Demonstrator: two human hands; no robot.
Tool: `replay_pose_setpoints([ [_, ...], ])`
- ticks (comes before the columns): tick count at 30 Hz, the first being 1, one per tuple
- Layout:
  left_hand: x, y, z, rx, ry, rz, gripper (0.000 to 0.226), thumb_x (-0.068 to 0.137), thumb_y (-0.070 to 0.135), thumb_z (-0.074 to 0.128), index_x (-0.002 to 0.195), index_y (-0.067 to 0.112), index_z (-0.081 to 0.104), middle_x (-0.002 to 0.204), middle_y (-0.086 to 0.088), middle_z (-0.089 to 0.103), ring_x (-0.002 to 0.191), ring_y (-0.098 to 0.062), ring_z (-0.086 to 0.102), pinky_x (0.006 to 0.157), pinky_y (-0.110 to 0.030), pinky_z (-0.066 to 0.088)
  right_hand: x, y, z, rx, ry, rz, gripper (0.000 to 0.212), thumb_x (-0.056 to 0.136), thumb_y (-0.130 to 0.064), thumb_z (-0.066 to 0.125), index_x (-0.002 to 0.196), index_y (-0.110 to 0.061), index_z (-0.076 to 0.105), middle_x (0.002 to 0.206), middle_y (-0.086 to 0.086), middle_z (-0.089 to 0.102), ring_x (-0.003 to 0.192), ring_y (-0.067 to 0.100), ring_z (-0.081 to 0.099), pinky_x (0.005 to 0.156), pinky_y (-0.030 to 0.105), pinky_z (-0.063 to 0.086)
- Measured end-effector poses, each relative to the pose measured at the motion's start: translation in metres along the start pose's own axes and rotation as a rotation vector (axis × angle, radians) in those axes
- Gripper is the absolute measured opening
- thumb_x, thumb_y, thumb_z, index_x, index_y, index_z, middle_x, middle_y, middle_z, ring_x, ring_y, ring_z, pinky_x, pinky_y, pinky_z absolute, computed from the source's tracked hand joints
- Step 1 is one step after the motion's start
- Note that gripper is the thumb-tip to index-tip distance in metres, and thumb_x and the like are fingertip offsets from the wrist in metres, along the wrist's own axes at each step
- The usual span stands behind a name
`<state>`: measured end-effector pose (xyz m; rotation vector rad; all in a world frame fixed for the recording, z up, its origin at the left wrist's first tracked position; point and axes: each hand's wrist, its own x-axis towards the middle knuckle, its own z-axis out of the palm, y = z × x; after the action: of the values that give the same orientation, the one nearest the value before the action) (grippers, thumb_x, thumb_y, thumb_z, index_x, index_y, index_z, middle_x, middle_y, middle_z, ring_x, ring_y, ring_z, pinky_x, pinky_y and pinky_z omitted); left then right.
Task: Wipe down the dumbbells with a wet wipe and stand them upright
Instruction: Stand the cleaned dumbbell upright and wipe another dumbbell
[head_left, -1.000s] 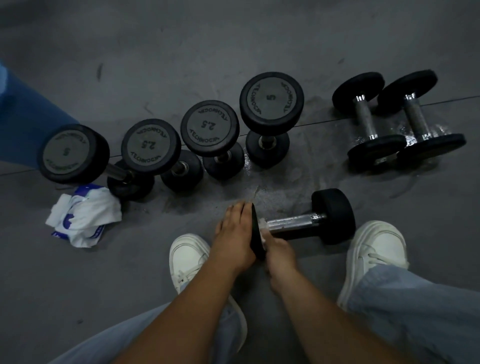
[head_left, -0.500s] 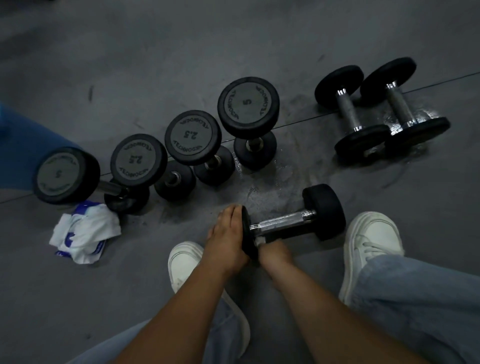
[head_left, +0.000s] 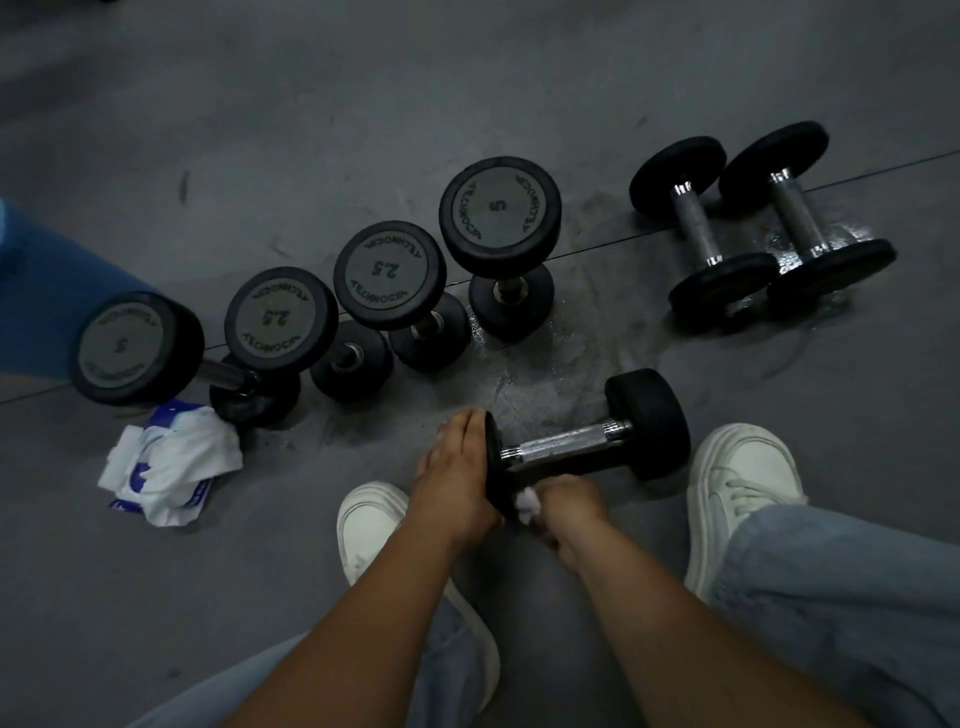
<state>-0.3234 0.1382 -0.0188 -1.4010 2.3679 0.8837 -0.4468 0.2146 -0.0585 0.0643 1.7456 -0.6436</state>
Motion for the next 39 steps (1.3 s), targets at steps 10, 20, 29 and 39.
replay_pose_setpoints([
  [10, 0.001, -0.001, -0.001, 0.004, 0.011, 0.01, 0.114, 0.067, 0.027, 0.08, 0.156, 0.016, 0.01, 0.161, -0.003, 0.01, 0.149, -0.022, 0.014, 0.12, -0.039, 0.022, -0.009, -0.01, 0.0, 0.983, -0.354, 0.216, 0.033, 0.054, 0.011, 0.028, 0.077, -0.002, 0.047, 0.071, 0.009, 0.046, 0.058, 0.01, 0.047, 0.039, 0.014, 0.04],
  [20, 0.002, -0.001, 0.004, -0.018, 0.041, 0.011, 0.107, 0.073, 0.044, 0.076, 0.155, 0.017, 0.013, 0.159, -0.003, 0.014, 0.147, -0.024, 0.018, 0.117, -0.045, 0.028, -0.016, -0.004, 0.013, 0.905, -0.307, 0.173, 0.015, 0.094, -0.005, 0.055, 0.082, -0.013, 0.055, 0.061, -0.002, 0.06, 0.045, 0.0, 0.056, 0.039, 0.009, 0.042],
  [29, 0.002, -0.002, 0.004, -0.005, 0.045, 0.012, 0.104, 0.073, 0.038, 0.075, 0.155, 0.018, 0.014, 0.16, -0.003, 0.014, 0.147, -0.024, 0.019, 0.117, -0.044, 0.027, -0.018, 0.005, -0.005, 1.104, -0.384, 0.244, 0.02, 0.09, 0.003, 0.039, 0.09, -0.006, 0.057, 0.065, 0.007, 0.067, 0.051, 0.011, 0.066, 0.044, 0.02, 0.053],
  [39, 0.002, -0.001, 0.005, -0.003, 0.029, 0.006, 0.107, 0.075, 0.033, 0.076, 0.156, 0.017, 0.009, 0.161, -0.002, 0.008, 0.149, -0.024, 0.015, 0.119, -0.042, 0.023, -0.004, -0.023, 0.035, 0.612, -0.043, 0.059, 0.027, 0.085, -0.023, 0.073, 0.1, -0.005, 0.06, 0.084, 0.012, 0.068, 0.058, 0.015, 0.065, 0.04, 0.018, 0.045],
])
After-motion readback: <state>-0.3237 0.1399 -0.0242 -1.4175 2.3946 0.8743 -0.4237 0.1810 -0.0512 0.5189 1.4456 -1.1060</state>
